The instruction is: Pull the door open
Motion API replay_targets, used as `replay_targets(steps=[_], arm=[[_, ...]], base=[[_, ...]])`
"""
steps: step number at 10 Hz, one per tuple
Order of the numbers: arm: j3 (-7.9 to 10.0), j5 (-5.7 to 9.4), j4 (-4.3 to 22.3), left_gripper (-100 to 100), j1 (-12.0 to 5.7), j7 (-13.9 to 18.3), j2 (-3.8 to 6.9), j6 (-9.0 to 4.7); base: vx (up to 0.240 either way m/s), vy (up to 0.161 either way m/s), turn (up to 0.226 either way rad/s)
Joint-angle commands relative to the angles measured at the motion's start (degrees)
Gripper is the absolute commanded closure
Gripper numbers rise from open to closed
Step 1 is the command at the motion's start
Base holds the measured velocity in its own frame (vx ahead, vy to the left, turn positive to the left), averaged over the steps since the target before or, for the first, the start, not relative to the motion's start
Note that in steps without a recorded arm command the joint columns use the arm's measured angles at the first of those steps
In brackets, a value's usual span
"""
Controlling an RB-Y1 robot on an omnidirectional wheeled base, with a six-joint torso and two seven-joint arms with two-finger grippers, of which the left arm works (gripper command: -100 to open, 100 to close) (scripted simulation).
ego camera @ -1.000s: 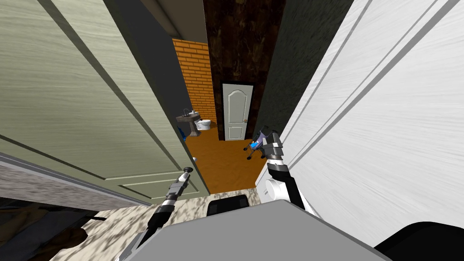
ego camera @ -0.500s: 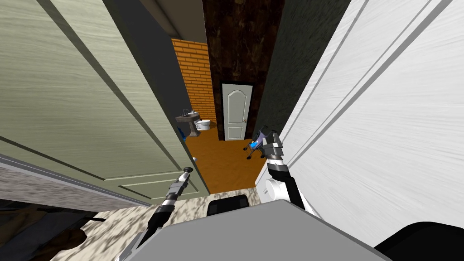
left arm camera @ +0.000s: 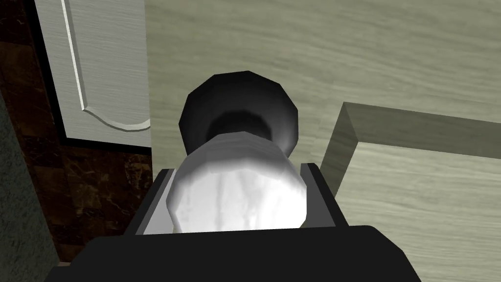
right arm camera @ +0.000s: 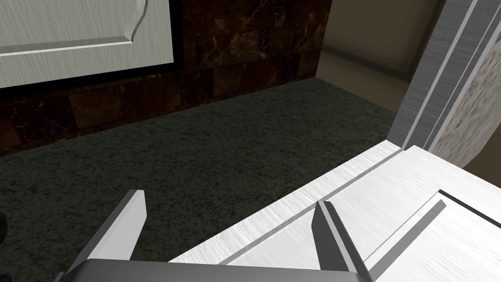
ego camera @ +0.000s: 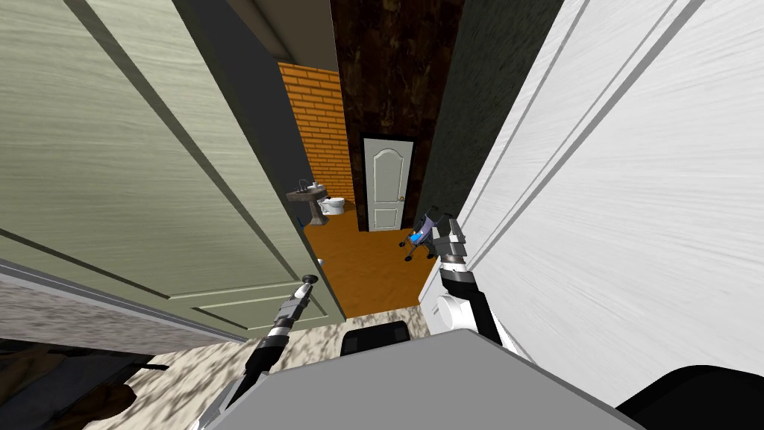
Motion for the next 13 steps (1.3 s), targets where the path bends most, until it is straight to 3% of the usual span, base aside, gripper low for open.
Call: replay_targets(steps=[1,13], arm=[[-0.42,0.81,0.1,100,-0.12,2.9,-0.11,0.04],[-2.70,5.96,0.5,100,-1.16,19.0,-0.11,0.83]], base=[[-0.040,0.016,-0.043],[-0.041,0.020,-0.045]])
